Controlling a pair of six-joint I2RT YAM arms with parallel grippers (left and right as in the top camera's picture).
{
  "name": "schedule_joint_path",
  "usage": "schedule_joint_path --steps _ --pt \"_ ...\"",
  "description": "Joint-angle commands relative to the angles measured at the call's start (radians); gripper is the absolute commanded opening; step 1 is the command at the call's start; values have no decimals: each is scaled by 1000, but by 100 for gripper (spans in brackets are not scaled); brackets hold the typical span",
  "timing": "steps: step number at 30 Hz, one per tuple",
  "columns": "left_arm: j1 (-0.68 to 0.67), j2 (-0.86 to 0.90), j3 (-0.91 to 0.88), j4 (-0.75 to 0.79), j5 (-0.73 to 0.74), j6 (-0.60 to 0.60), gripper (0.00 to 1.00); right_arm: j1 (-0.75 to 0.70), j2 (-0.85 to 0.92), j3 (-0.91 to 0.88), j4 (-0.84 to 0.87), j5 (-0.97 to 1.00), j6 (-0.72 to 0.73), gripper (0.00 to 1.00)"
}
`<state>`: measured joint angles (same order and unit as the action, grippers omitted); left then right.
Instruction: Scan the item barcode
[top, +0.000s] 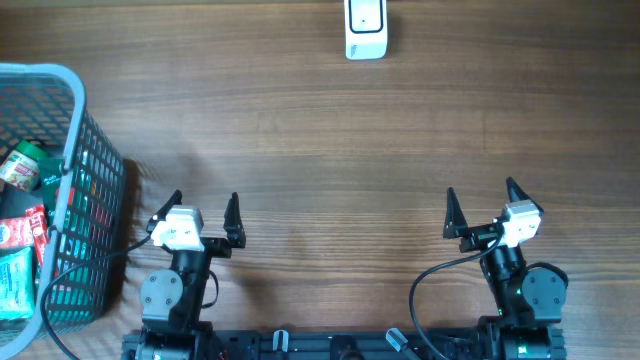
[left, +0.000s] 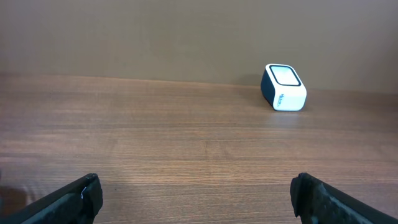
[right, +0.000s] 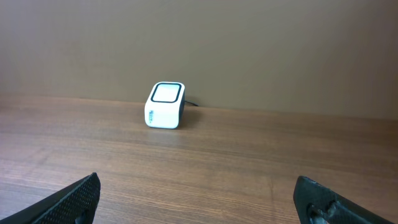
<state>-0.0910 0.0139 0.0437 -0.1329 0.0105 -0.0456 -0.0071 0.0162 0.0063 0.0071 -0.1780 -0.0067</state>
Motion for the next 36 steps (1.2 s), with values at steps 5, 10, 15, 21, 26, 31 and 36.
schedule_joint_path --steps 5,10,15,21,26,31,36 --pt "6 -8 -12 6 15 16 100 3 -9 -1 3 18 -17 100" --pt "6 -8 -12 6 26 5 100 3 -9 -1 3 18 -17 100" --pt "3 -7 -8 2 63 -72 100 3 -9 -1 3 18 -17 100" --pt "3 -7 45 -74 146 -215 100 3 -9 -1 3 18 -17 100" --pt "3 -7 161 -180 183 -221 100 3 -9 -1 3 18 -17 100" --pt "3 27 321 -330 183 -221 100 3 -9 -1 3 18 -17 99" --pt "3 146 493 -436 183 -221 100 3 -9 -1 3 18 -17 100"
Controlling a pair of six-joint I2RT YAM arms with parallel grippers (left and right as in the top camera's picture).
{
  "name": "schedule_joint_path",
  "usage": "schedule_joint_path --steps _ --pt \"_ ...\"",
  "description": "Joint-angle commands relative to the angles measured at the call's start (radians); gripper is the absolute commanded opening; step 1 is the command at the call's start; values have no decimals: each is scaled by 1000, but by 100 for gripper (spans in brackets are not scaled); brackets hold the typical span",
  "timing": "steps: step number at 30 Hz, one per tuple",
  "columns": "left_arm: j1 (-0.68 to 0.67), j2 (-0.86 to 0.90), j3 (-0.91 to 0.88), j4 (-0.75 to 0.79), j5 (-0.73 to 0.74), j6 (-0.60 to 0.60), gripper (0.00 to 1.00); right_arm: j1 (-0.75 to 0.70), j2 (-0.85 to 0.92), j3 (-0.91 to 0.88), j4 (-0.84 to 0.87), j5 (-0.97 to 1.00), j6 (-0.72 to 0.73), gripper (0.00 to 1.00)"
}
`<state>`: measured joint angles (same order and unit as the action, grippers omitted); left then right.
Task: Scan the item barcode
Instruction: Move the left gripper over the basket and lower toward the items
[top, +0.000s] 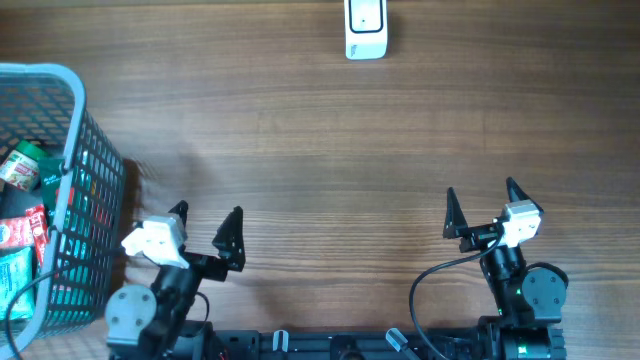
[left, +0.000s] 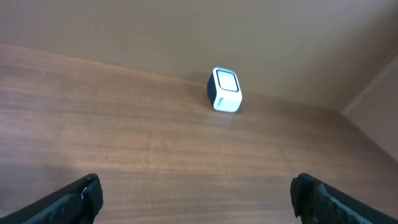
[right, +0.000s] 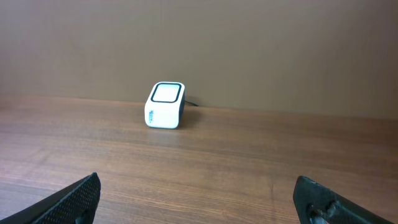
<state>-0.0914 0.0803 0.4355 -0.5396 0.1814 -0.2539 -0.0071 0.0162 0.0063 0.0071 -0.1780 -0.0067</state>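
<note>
A white barcode scanner (top: 366, 29) stands at the table's far edge; it also shows in the left wrist view as the scanner (left: 224, 89) and in the right wrist view as the scanner (right: 165, 105). Packaged items (top: 22, 230) lie in a grey mesh basket (top: 84, 190) at the left. My left gripper (top: 207, 225) is open and empty near the front edge, just right of the basket. My right gripper (top: 482, 200) is open and empty at the front right. In both wrist views, left gripper (left: 196, 193) and right gripper (right: 198, 196), only bare wood lies between the fingertips.
The table is brown wood (top: 320, 150). The basket's tall wire wall stands close to the left arm. A cable (top: 430, 285) loops by the right arm's base.
My left arm has shifted left toward the basket and turned, its gripper now pointing up and to the right; the scanner sits further left and smaller in its view. The right arm is unchanged.
</note>
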Motion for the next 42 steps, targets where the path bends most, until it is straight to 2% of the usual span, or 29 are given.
schedule_joint_path --steps 1,9,11,14,20,29,33,36,39,42 --pt "4 116 140 -48 13 -13 100 3 -9 -1 3 18 -17 100" --pt "4 412 455 -240 18 -13 100 3 -9 -1 3 18 -17 100" --pt "4 468 521 -291 88 -13 100 3 -9 -1 3 18 -17 100" --pt "4 502 536 -346 198 -13 100 3 -9 -1 3 18 -17 100" --pt "4 512 536 -372 183 -21 100 3 -9 -1 3 18 -17 100" --pt "4 551 564 -372 0 -80 100 45 -5 -1 3 21 -17 100" --pt "5 636 708 -389 -129 -64 100 45 -5 -1 3 21 -17 100" --pt "5 767 907 -481 -244 -68 100 45 -5 -1 3 21 -18 100" --pt "5 840 1027 -558 -332 -75 100 45 -5 -1 3 21 -17 100" --pt "5 895 1135 -623 -485 -160 100 45 -5 -1 3 21 -17 100"
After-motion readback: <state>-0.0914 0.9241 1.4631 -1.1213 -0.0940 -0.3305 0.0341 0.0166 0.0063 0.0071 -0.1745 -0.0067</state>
